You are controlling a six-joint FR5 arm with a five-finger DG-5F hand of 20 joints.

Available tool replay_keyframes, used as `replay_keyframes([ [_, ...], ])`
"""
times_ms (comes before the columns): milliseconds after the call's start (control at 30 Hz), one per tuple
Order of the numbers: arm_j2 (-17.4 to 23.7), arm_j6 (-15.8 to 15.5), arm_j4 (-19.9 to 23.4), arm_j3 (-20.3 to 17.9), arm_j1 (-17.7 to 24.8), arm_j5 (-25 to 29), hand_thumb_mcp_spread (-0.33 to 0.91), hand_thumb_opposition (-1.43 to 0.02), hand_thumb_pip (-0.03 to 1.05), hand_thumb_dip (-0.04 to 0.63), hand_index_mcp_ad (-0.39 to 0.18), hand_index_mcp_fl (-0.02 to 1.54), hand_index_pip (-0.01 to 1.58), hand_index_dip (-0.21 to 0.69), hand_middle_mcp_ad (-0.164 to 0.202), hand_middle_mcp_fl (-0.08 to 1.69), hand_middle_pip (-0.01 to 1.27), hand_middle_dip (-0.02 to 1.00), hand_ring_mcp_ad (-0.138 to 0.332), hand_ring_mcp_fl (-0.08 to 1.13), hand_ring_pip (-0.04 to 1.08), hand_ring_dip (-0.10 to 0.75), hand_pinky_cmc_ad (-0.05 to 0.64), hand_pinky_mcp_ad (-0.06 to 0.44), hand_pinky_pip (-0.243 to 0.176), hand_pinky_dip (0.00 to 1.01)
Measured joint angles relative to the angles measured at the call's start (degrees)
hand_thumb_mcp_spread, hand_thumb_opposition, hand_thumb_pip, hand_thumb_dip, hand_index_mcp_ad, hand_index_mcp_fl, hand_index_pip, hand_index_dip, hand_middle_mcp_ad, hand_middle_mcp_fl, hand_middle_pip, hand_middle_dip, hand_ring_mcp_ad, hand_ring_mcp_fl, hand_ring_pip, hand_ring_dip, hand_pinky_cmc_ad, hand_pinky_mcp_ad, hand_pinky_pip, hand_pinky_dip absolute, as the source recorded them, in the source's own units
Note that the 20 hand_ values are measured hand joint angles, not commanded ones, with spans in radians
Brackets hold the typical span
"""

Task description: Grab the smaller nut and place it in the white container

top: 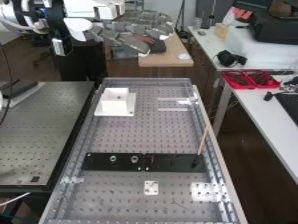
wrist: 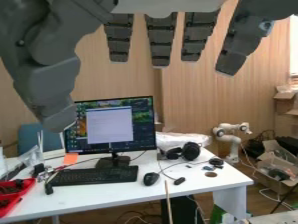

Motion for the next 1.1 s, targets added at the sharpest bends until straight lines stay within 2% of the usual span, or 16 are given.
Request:
replay_keyframes([
  [67,0.0,-0.2,-0.4,0.4,-0.2,-0.4,0.25,-0.71,0.69,0.187,-0.152,0.03,0.12,0.234,0.086,0.02,0.12,0.25,0.126,0.0,0.07,0.155,0.333,0.272,-0.044,0.23],
  [533,-1.4,-0.1,-2.7,2.8,-0.8,-2.8,0.25,-0.71,0.68,0.188,-0.154,0.04,0.11,0.246,0.086,0.02,0.12,0.25,0.126,0.0,0.07,0.154,0.333,0.272,-0.044,0.23],
  [1100,-2.3,-0.7,-3.9,3.8,-1.8,-6.2,0.25,-0.71,0.67,0.182,-0.154,0.04,0.11,0.253,0.086,0.02,0.12,0.25,0.126,0.0,0.07,0.154,0.342,0.271,-0.044,0.23],
])
